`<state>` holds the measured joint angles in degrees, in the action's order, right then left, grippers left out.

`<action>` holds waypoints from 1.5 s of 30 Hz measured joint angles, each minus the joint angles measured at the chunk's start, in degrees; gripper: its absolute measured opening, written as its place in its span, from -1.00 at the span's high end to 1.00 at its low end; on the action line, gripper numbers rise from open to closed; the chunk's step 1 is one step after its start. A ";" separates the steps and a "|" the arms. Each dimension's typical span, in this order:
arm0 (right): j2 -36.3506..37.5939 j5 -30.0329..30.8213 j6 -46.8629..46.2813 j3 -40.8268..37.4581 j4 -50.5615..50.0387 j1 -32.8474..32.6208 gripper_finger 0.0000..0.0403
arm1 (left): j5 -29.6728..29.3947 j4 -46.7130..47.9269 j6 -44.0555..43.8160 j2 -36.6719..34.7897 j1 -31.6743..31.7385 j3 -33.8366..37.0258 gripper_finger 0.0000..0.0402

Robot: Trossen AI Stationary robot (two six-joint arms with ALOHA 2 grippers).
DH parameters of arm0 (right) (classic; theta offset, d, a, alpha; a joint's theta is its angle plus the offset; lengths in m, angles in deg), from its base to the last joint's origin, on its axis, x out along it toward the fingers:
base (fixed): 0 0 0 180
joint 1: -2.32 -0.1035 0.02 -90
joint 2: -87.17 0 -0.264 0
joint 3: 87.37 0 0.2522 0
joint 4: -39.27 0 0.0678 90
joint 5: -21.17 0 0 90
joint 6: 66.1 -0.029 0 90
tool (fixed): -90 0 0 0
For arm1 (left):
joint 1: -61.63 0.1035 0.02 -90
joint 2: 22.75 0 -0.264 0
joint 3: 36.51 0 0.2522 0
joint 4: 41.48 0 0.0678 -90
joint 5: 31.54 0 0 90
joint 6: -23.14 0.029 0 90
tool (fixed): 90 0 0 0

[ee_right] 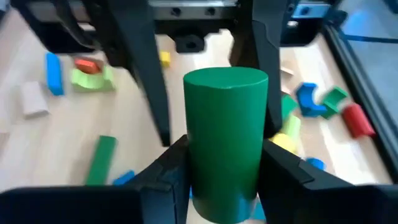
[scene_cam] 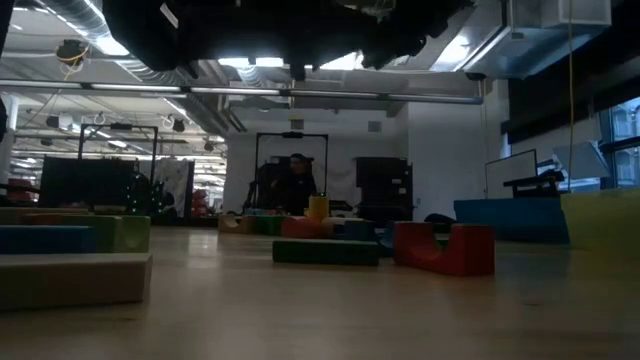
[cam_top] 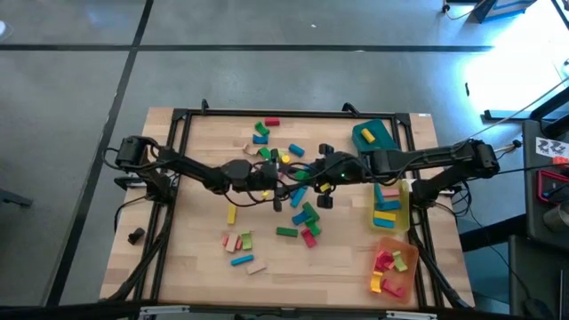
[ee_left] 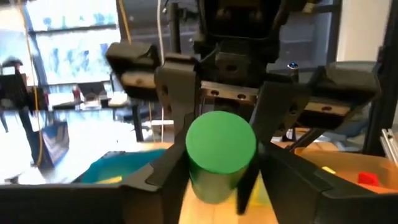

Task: Sort blocks by size
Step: Put the green cylindrical block into the blue bin

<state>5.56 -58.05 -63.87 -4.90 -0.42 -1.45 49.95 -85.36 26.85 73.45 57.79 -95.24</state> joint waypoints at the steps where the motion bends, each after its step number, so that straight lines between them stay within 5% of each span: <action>1: -0.04 0.97 0.43 0.00 -0.48 0.01 0.32 | -0.12 0.69 -1.05 0.00 0.28 0.00 0.06; 7: -0.07 5.48 2.09 0.01 -5.79 3.33 0.32 | -0.08 7.65 -4.33 0.02 1.47 0.11 -0.15; 16: -0.04 15.60 2.13 0.02 -24.00 16.53 0.32 | -0.47 17.35 -4.28 0.02 2.03 0.13 -0.18; 31: -0.01 9.27 2.51 0.02 -32.71 44.22 0.25 | -0.59 21.20 -4.88 0.02 1.99 0.13 -0.18; 41: -0.01 8.92 2.55 0.02 -32.55 50.51 0.15 | -1.21 21.34 -5.23 0.02 2.09 0.13 -0.18; 45: -0.04 8.92 2.55 0.02 -32.53 50.80 0.15 | -7.63 22.55 -7.91 0.02 2.13 0.13 -0.18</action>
<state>5.53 -49.13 -61.32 -4.88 -32.94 49.34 42.32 -62.82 18.94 73.47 59.92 -95.11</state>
